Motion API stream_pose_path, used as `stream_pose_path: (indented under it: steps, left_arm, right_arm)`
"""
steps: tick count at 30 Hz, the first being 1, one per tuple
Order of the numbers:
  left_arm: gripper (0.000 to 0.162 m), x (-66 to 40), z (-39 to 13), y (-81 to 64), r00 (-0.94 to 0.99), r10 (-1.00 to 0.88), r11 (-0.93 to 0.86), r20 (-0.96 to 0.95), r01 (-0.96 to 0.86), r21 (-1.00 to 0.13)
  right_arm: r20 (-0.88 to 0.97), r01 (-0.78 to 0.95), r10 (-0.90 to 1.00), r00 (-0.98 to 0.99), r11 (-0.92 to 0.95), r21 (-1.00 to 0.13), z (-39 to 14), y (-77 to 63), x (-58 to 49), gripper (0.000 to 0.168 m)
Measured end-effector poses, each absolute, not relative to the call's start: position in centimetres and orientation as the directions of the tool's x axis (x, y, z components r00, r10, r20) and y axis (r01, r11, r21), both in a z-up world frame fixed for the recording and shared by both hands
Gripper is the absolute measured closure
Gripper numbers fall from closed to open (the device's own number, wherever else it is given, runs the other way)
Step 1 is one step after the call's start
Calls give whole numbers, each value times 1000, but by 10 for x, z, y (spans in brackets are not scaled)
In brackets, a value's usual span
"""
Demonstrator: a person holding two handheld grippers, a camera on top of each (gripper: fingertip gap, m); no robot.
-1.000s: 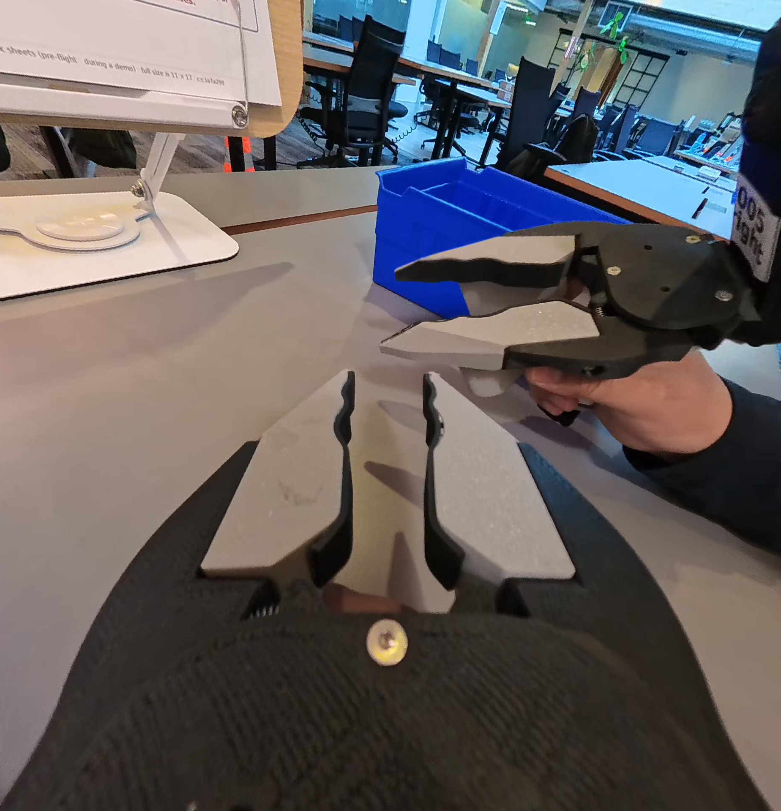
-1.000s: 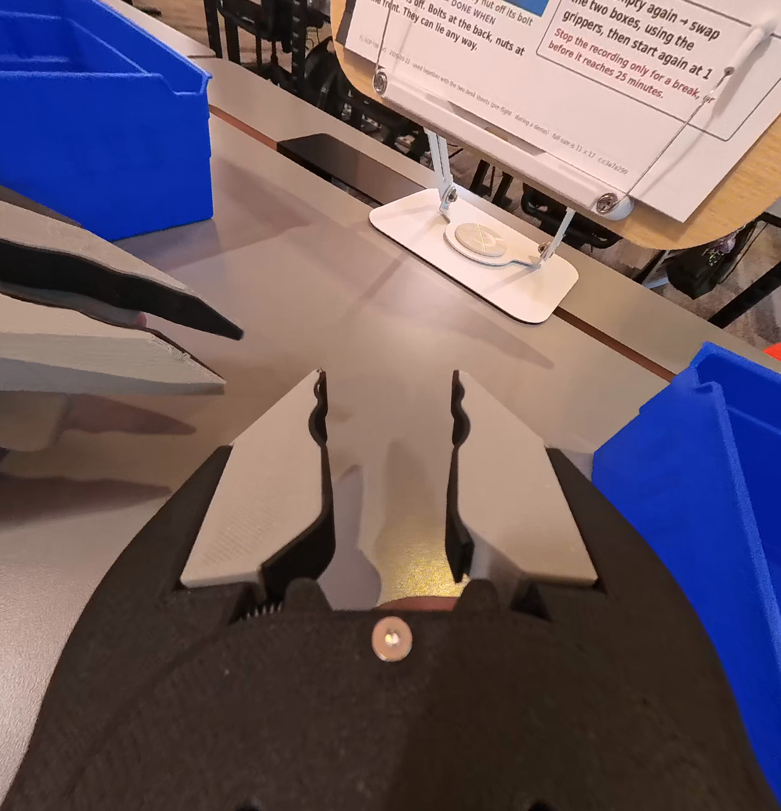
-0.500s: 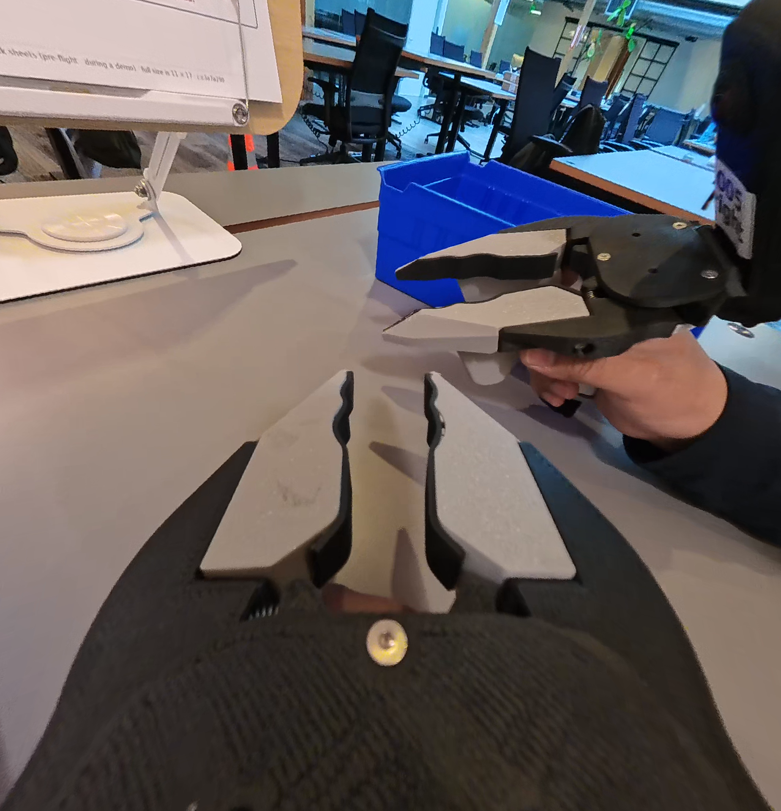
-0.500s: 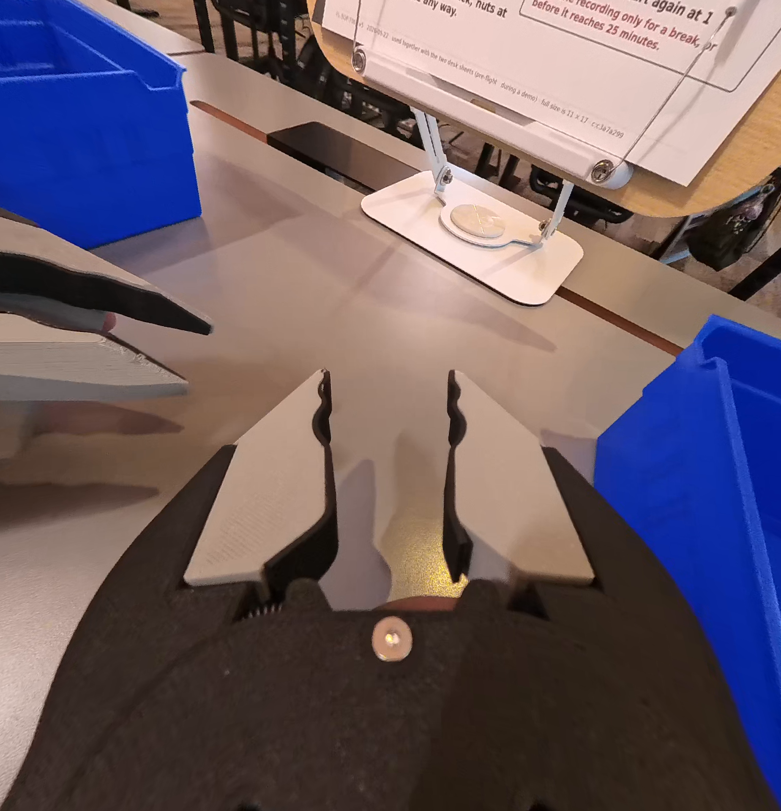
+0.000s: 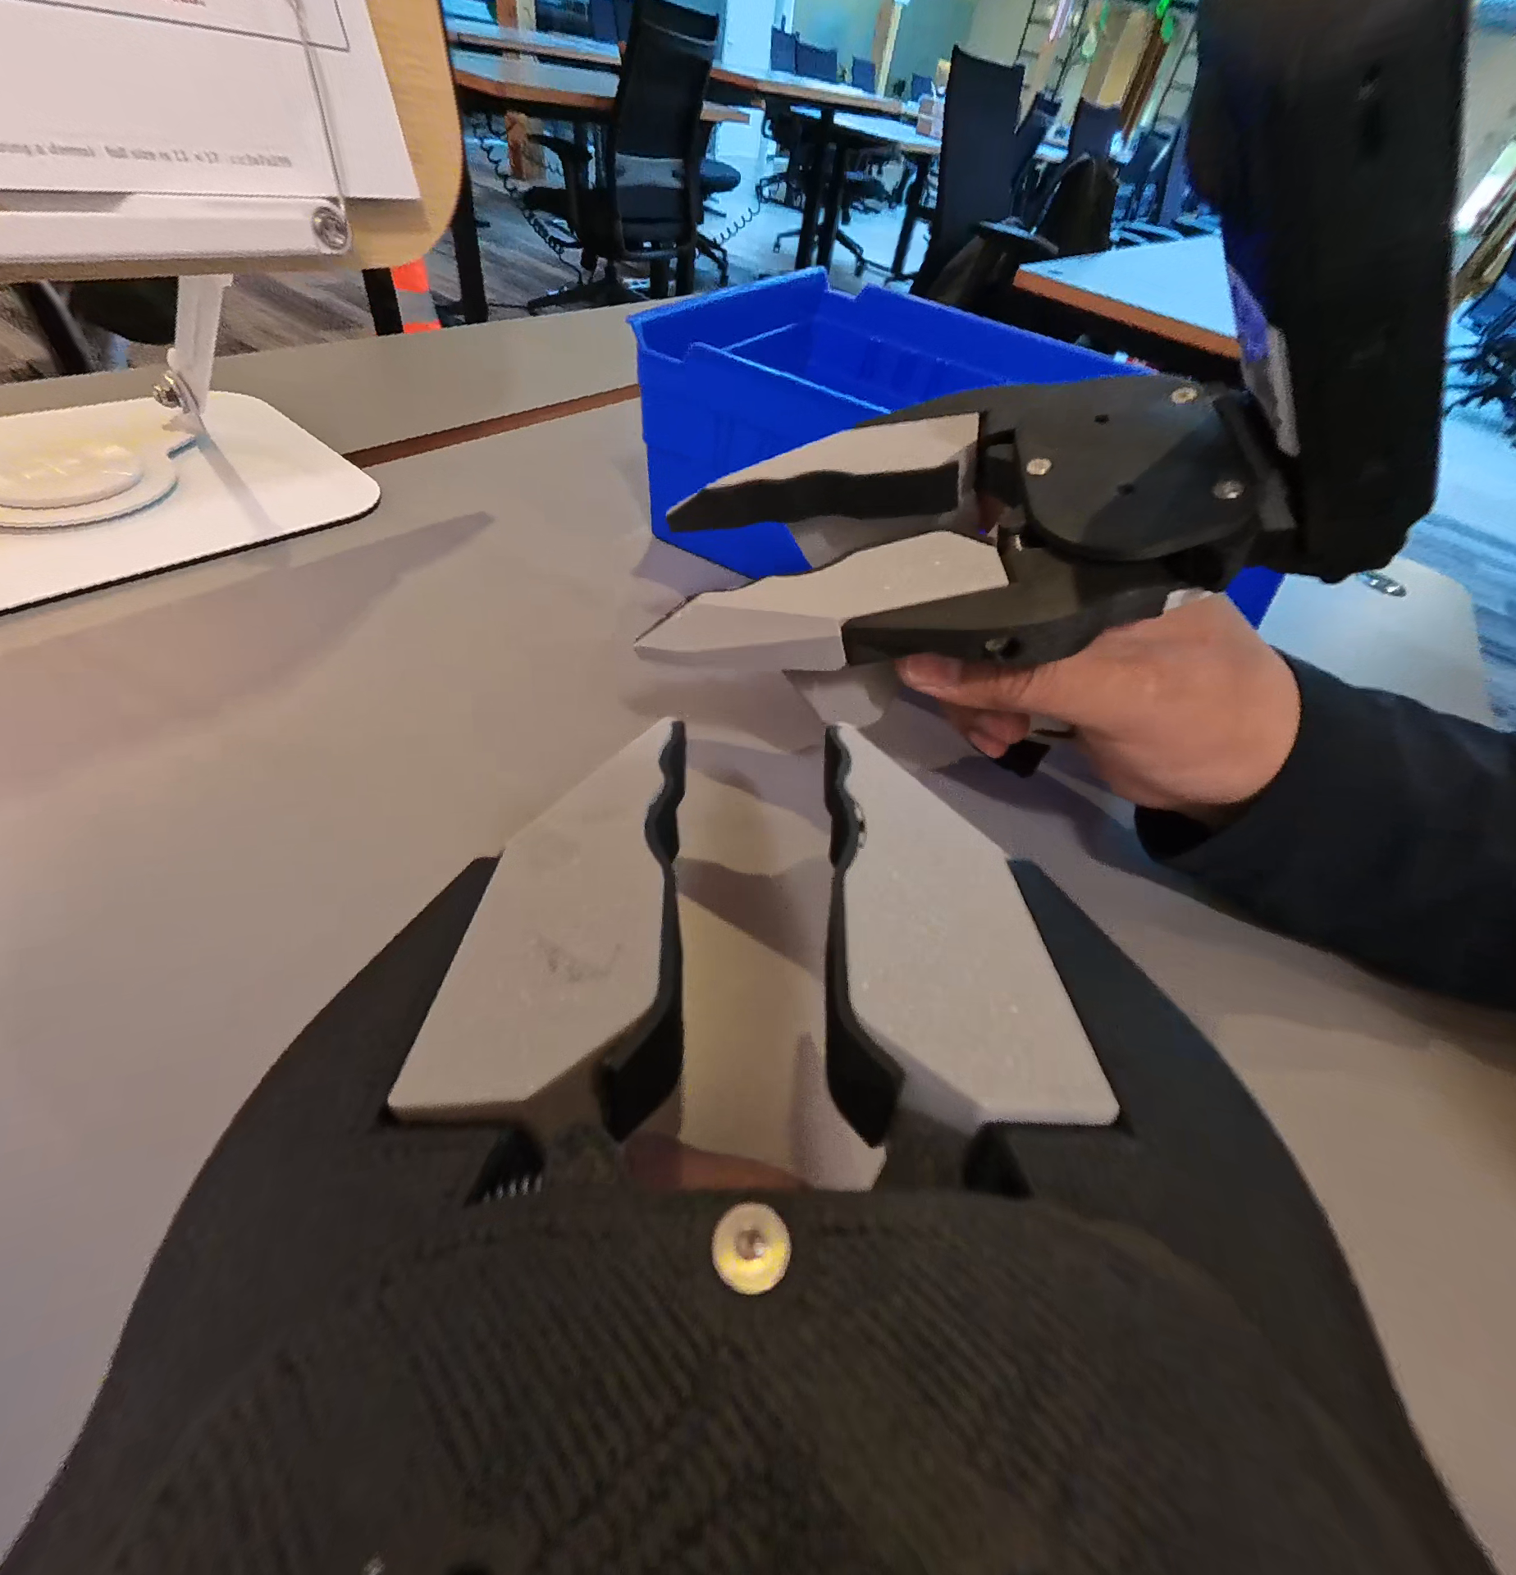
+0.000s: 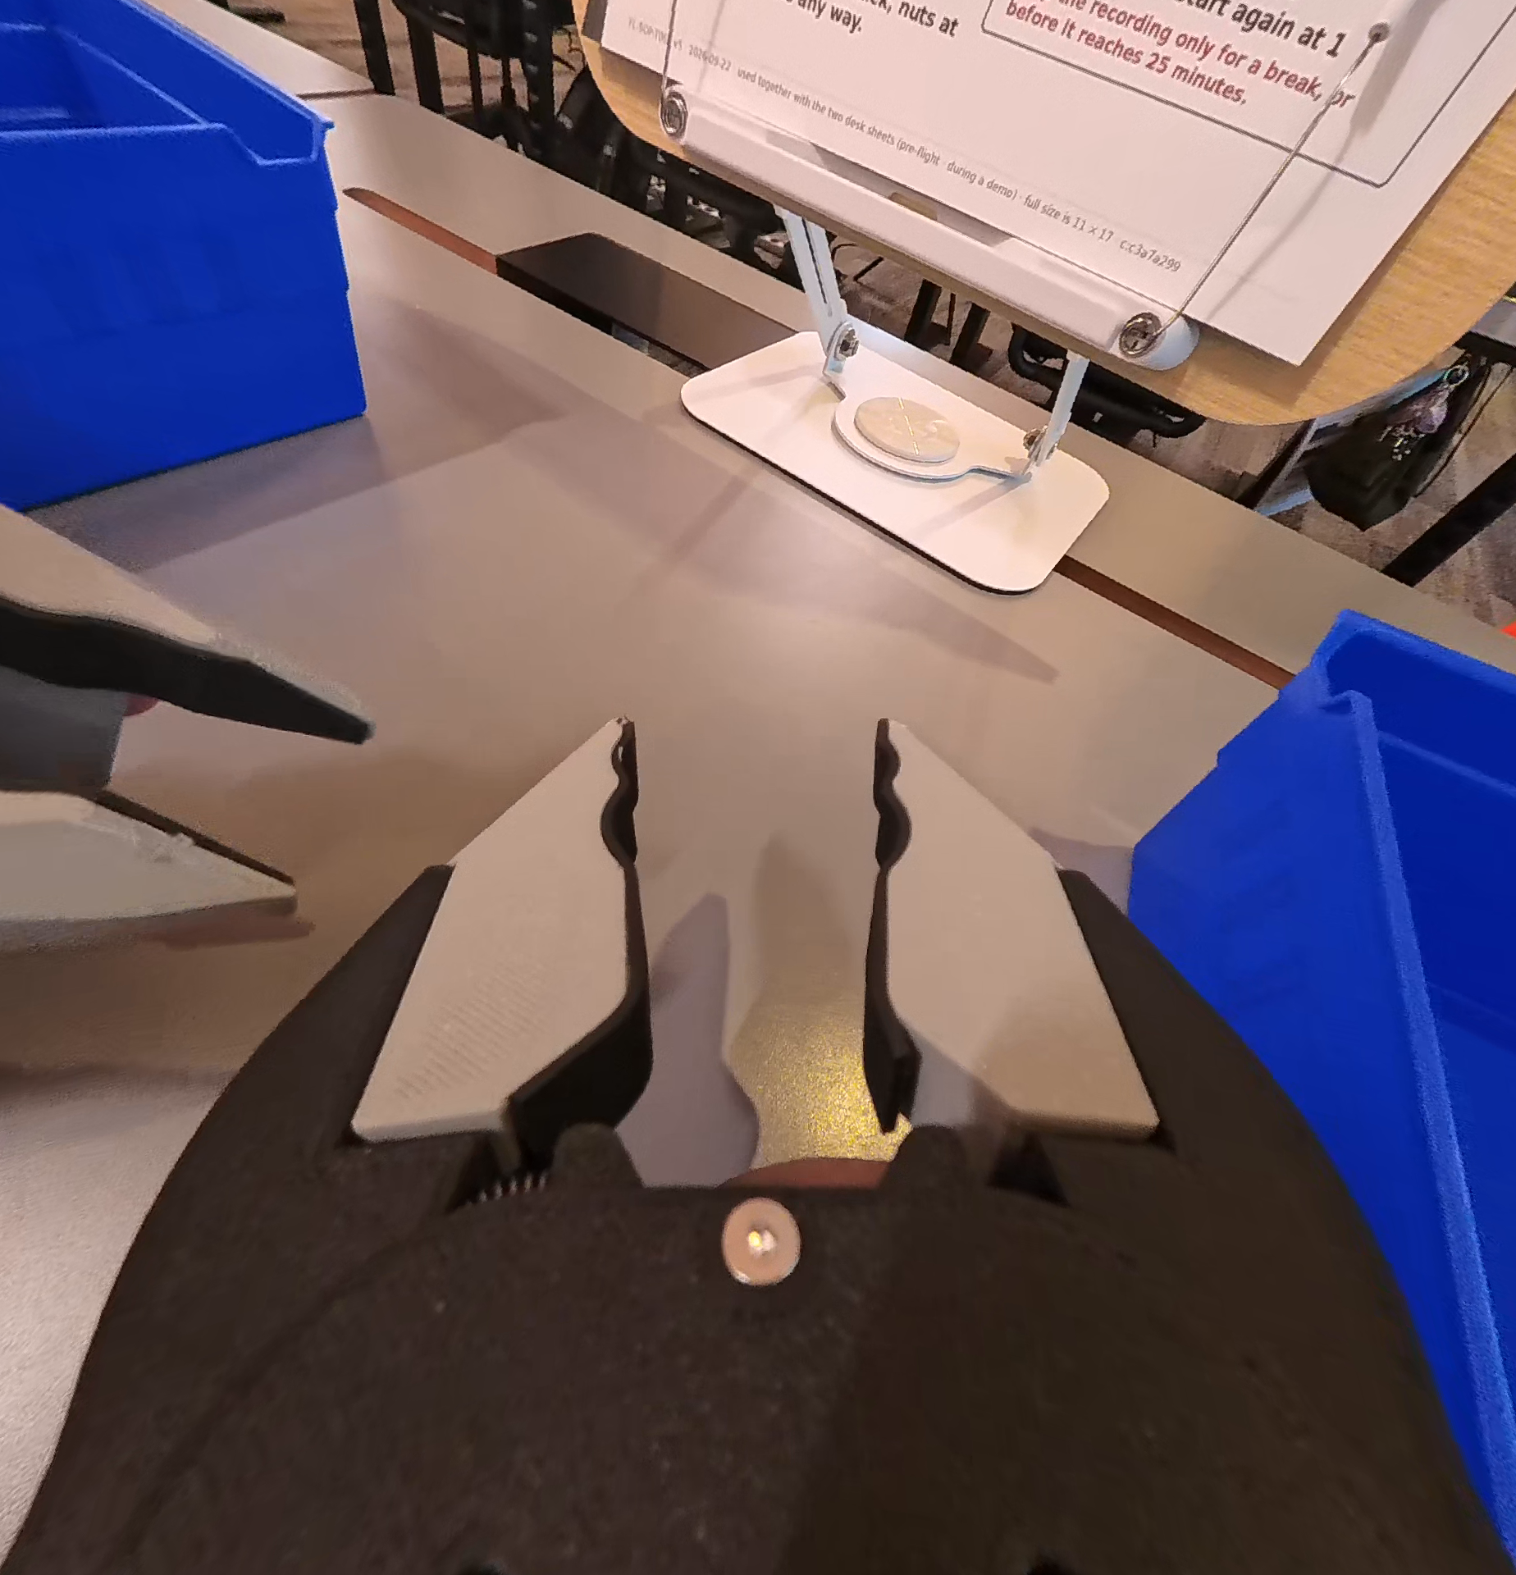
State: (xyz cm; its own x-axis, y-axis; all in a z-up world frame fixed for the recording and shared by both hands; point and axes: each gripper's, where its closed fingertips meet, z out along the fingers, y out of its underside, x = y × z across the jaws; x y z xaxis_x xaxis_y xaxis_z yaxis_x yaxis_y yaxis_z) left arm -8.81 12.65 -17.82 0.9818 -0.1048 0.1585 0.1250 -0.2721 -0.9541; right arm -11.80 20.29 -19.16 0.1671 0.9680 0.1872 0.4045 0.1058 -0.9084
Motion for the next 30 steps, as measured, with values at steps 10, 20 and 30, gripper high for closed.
stream_pose_path:
  steps: [10, 20, 30]
  left_arm:
    - [132, -95, -189, 129, 992, -72, -297, 100, 74, -952]
    - [131, -105, -183, 126, 996, -35, -273, 79, 67, -960]
    - [131, -105, -184, 127, 998, -30, -278, 53, 42, -960]
  right_arm:
    - [198, 405, 968, 154, 121, -906, -192, 196, -119, 115]
    - [198, 390, 968, 154, 125, -912, -188, 193, -119, 114]
    - [214, 388, 965, 149, 142, -911, -187, 191, -119, 113]
